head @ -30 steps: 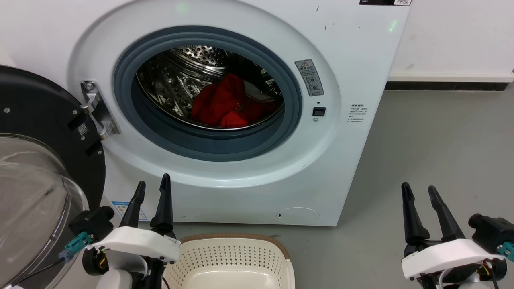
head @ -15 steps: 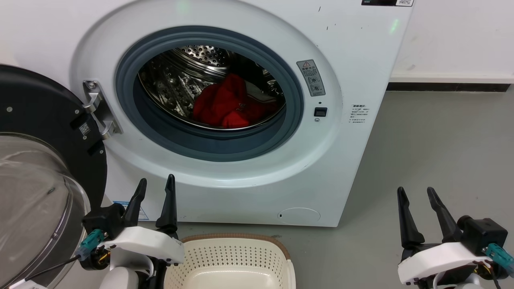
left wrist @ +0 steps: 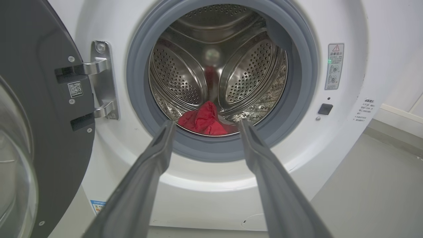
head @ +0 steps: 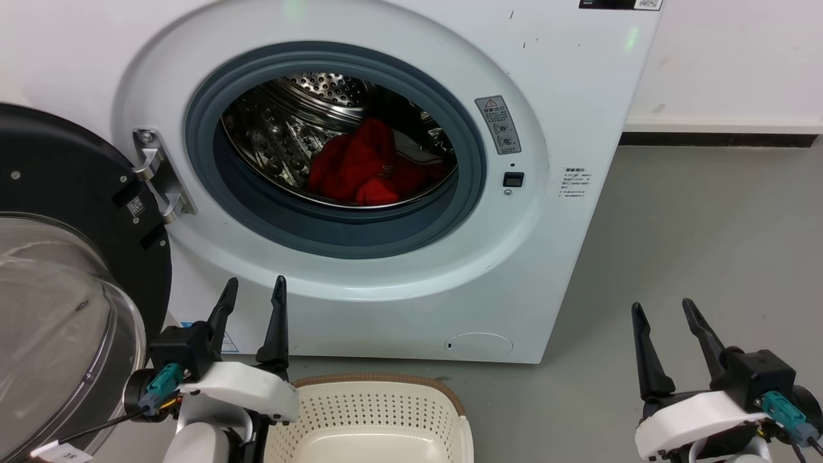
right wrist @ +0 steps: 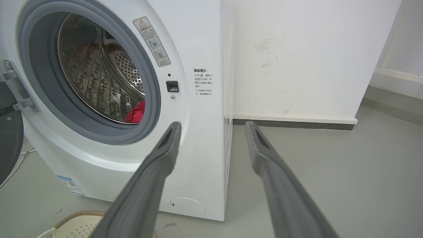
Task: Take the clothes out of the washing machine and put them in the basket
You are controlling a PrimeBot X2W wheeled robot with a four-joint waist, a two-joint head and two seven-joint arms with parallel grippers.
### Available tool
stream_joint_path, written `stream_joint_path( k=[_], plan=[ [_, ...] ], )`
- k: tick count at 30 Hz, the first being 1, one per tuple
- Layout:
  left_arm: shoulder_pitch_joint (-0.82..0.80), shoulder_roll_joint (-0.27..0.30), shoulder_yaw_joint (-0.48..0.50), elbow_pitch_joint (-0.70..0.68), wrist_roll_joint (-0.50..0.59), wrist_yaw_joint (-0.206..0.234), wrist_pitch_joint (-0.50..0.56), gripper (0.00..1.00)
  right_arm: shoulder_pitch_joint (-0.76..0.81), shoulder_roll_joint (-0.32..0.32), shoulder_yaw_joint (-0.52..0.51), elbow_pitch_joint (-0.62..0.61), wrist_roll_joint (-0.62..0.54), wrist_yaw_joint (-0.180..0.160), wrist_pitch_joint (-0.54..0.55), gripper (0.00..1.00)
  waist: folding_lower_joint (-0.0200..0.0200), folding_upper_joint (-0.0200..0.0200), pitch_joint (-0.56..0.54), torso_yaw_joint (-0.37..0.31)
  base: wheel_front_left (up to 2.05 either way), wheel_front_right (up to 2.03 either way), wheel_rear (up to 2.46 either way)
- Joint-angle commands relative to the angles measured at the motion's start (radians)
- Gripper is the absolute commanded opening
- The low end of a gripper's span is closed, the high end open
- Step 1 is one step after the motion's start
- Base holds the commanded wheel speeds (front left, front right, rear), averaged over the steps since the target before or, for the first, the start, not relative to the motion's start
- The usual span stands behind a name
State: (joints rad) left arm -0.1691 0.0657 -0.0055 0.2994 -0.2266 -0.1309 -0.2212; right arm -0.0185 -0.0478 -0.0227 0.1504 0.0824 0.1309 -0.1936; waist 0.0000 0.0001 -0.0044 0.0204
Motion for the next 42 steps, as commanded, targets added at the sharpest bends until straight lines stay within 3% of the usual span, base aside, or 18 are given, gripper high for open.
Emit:
stream_joint_path(
  k=[1,22,42],
  plan=[
    [-0.014,0.004,-0.001,0.001,0.018,0.001,-0.008,1.00,0.009,-0.004,0.000,-0.008,-0.018,0.000,-0.007,1.00,0.0000,-0.0001,0.000,0.000,0.00,0.00,0.00],
    [-0.021,-0.001,0.009,0.031,0.150,0.001,-0.047,1.00,0.015,-0.004,-0.006,-0.003,-0.160,0.000,-0.025,1.00,0.0000,-0.0001,0.001,0.003,0.00,0.00,0.00],
    [-0.026,-0.002,0.016,0.038,0.147,0.001,-0.044,1.00,0.006,-0.004,-0.008,-0.001,-0.138,0.000,-0.021,1.00,0.0000,-0.0001,0.011,0.001,0.00,0.00,0.00]
  ],
)
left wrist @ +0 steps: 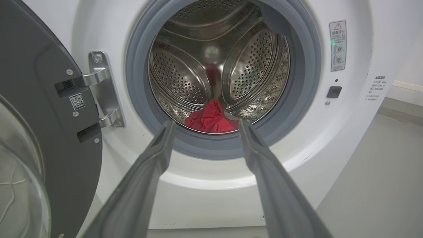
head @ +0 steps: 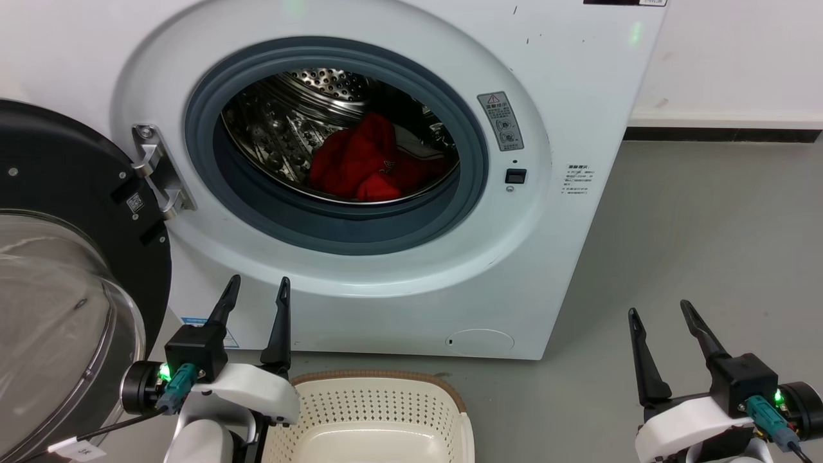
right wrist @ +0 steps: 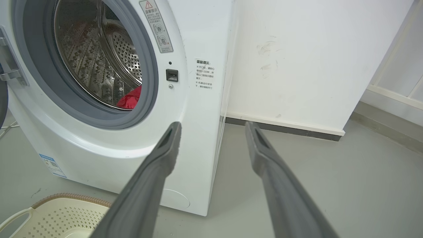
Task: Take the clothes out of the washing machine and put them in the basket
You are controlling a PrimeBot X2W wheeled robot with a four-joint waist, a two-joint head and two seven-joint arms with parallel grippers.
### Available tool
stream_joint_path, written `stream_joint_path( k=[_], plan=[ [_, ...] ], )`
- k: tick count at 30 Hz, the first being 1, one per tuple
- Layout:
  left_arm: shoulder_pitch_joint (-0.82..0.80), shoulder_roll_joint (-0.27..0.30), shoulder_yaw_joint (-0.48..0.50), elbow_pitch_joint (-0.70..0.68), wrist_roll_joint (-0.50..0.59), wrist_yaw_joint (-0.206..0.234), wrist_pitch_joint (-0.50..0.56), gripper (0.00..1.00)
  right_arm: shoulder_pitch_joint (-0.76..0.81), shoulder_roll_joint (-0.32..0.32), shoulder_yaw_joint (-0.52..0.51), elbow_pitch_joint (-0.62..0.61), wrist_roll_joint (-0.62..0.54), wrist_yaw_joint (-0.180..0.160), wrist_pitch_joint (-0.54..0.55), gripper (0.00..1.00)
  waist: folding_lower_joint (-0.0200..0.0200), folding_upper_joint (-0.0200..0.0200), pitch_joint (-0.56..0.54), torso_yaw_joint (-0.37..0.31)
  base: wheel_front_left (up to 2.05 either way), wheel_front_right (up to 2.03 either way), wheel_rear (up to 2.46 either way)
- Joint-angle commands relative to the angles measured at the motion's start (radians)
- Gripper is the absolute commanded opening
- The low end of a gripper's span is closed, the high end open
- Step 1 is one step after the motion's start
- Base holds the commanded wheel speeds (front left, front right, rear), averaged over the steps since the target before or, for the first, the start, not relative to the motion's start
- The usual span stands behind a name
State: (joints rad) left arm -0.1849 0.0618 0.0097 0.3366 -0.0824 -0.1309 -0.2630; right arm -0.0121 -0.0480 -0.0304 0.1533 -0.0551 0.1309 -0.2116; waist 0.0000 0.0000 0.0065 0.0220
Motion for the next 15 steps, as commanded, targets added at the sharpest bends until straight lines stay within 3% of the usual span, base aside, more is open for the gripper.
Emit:
stream_joint_path(
  k=[1,15],
  plan=[
    [-0.012,0.002,0.002,0.002,0.004,0.001,-0.003,1.00,0.000,-0.004,0.000,-0.006,0.000,0.000,-0.002,1.00,0.0000,0.0000,0.001,-0.001,0.00,0.00,0.00],
    [-0.153,0.012,0.035,0.042,-0.002,0.005,-0.003,1.00,-0.048,-0.003,0.022,-0.099,0.013,0.000,0.022,1.00,0.0000,0.0000,0.126,-0.041,0.00,0.00,0.00]
  ],
)
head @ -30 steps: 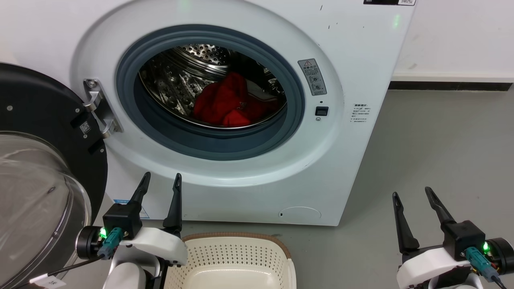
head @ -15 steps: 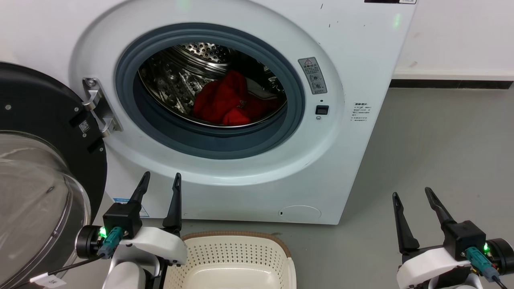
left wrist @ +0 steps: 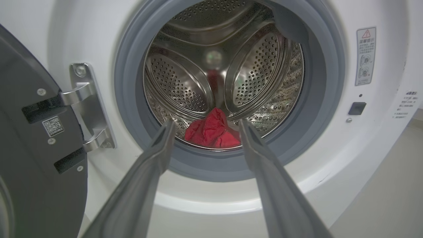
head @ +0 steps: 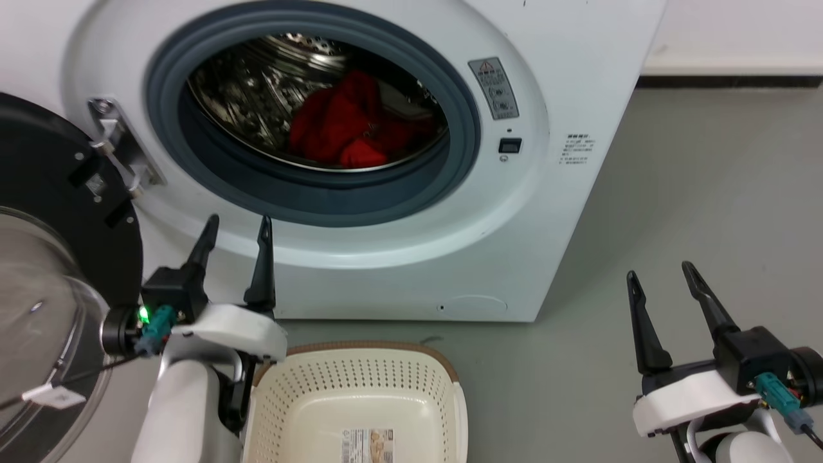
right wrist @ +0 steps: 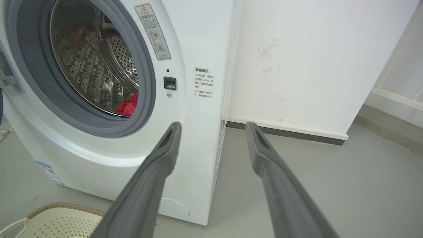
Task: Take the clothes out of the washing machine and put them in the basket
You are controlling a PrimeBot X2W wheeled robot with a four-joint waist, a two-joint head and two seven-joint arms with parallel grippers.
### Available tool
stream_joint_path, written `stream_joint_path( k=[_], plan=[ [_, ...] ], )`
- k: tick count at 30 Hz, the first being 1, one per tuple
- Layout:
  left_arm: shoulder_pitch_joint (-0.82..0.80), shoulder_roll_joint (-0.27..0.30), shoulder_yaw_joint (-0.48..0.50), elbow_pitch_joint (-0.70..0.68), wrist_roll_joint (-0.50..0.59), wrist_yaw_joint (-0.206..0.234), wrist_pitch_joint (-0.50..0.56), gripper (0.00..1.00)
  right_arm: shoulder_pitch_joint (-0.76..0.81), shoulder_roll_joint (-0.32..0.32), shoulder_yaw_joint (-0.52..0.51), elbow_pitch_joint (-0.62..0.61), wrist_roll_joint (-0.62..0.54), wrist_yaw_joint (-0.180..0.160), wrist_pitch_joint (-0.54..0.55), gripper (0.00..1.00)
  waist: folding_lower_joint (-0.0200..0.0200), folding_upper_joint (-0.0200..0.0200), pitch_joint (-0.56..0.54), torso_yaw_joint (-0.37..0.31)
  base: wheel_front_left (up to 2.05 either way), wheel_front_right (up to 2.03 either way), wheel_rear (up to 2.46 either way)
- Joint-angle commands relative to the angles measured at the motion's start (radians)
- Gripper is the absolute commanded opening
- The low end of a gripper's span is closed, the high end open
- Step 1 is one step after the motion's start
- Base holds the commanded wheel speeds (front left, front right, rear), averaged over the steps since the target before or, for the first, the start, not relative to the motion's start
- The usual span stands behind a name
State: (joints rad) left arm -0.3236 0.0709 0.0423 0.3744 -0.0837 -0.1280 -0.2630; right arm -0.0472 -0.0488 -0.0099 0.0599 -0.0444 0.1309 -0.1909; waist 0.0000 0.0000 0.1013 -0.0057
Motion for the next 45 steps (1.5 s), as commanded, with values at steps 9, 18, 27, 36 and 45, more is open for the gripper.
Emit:
stream_joint_path(
  k=[9,18,27,36,45],
  plan=[
    [-0.226,0.048,0.015,0.127,-0.016,0.000,-0.003,1.00,-0.076,-0.002,0.031,-0.067,0.016,0.000,0.010,1.00,0.0000,0.0000,0.181,-0.074,0.00,0.00,0.00],
    [-0.442,0.116,-0.006,0.311,-0.023,-0.001,0.002,1.00,-0.127,-0.002,0.064,-0.098,0.039,0.000,-0.004,1.00,0.0000,0.0000,0.311,-0.136,0.00,0.00,0.00],
    [-0.674,0.189,-0.038,0.490,-0.045,-0.002,0.070,1.00,-0.171,-0.002,0.105,-0.087,0.079,0.000,-0.032,1.00,0.0000,0.0000,0.420,-0.202,0.00,0.00,0.00],
    [-0.899,0.281,-0.106,0.641,-0.075,-0.002,0.230,1.00,-0.203,-0.001,0.152,-0.053,0.128,0.000,-0.061,1.00,0.0000,0.0000,0.508,-0.275,0.00,0.00,0.00],
    [-1.069,0.362,-0.236,0.724,-0.147,-0.002,0.494,1.00,-0.228,-0.001,0.207,-0.021,0.179,0.000,-0.074,1.00,0.0000,0.0000,0.582,-0.343,0.00,0.00,0.00]
  ],
)
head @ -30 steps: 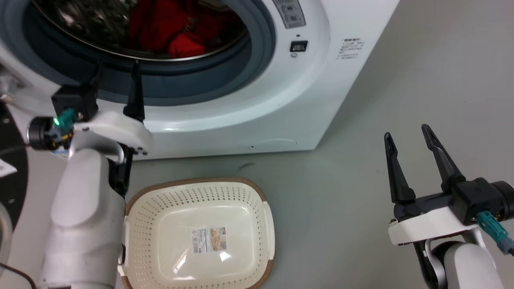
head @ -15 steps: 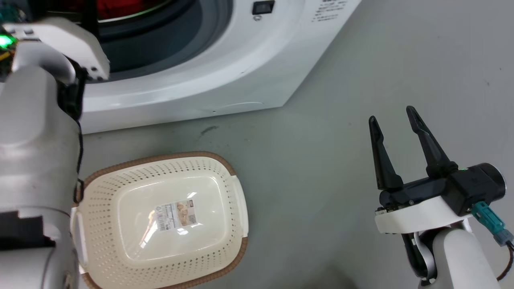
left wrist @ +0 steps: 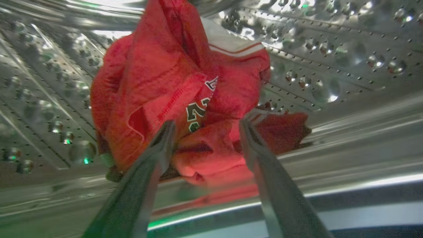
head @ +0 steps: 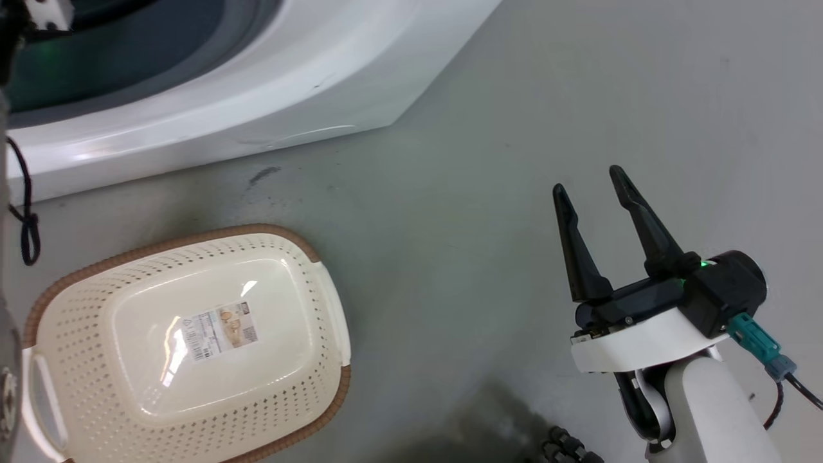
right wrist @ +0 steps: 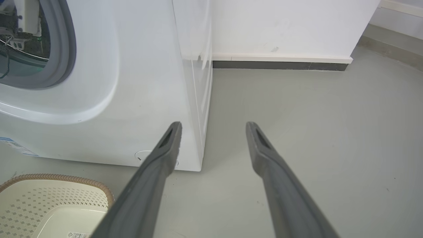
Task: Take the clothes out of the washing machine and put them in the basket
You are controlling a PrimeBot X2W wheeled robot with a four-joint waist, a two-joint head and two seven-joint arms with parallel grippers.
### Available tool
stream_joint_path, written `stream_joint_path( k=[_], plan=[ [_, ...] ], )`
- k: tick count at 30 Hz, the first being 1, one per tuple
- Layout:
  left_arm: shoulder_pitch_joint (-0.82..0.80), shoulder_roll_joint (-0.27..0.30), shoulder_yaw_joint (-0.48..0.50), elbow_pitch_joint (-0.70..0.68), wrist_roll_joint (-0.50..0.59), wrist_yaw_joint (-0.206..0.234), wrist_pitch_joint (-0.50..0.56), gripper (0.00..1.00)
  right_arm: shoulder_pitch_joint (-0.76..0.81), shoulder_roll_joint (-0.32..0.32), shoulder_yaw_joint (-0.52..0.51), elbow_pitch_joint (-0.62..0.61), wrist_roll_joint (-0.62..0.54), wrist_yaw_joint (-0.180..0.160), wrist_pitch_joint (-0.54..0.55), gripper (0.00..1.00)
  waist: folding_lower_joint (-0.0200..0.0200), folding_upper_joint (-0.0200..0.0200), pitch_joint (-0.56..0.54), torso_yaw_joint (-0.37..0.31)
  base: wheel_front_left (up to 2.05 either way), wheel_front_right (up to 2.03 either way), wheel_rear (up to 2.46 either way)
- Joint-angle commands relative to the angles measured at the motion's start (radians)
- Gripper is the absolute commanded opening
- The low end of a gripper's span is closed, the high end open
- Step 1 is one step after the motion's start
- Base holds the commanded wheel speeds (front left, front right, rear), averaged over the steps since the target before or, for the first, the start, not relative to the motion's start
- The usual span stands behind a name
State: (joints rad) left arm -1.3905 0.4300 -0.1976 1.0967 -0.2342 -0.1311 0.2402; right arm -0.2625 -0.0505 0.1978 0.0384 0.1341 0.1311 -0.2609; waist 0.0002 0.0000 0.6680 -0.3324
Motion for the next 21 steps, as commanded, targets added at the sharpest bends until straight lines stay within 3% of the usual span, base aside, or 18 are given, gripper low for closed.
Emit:
stream_joint_path(
  k=[1,14,15,18,21],
  plan=[
    [-0.018,0.012,-0.012,0.006,-0.011,0.001,0.027,1.00,-0.014,0.001,0.006,0.002,0.005,-0.001,-0.005,1.00,-0.0002,0.0000,0.021,-0.024,0.00,0.00,0.00],
    [-0.144,0.123,-0.108,0.031,-0.122,0.001,0.440,1.00,-0.007,0.000,0.046,-0.022,0.057,-0.001,-0.004,1.00,-0.0002,0.0000,0.082,-0.094,0.00,0.00,0.00],
    [-0.145,0.126,-0.109,0.031,-0.128,0.001,0.458,0.79,-0.007,0.000,0.047,-0.023,0.059,-0.001,-0.004,1.00,-0.0002,0.0000,0.085,-0.096,0.00,0.00,0.00],
    [-0.146,0.135,-0.106,0.029,-0.139,0.003,0.494,0.00,-0.009,0.000,0.051,-0.022,0.066,-0.001,-0.004,1.00,-0.0002,0.0000,0.088,-0.102,0.00,0.00,0.00],
    [-0.132,0.139,-0.104,0.020,-0.148,0.011,0.503,0.00,-0.013,0.000,0.053,-0.018,0.072,-0.001,-0.004,1.00,-0.0002,0.0000,0.087,-0.105,0.00,0.00,0.00]
  ],
)
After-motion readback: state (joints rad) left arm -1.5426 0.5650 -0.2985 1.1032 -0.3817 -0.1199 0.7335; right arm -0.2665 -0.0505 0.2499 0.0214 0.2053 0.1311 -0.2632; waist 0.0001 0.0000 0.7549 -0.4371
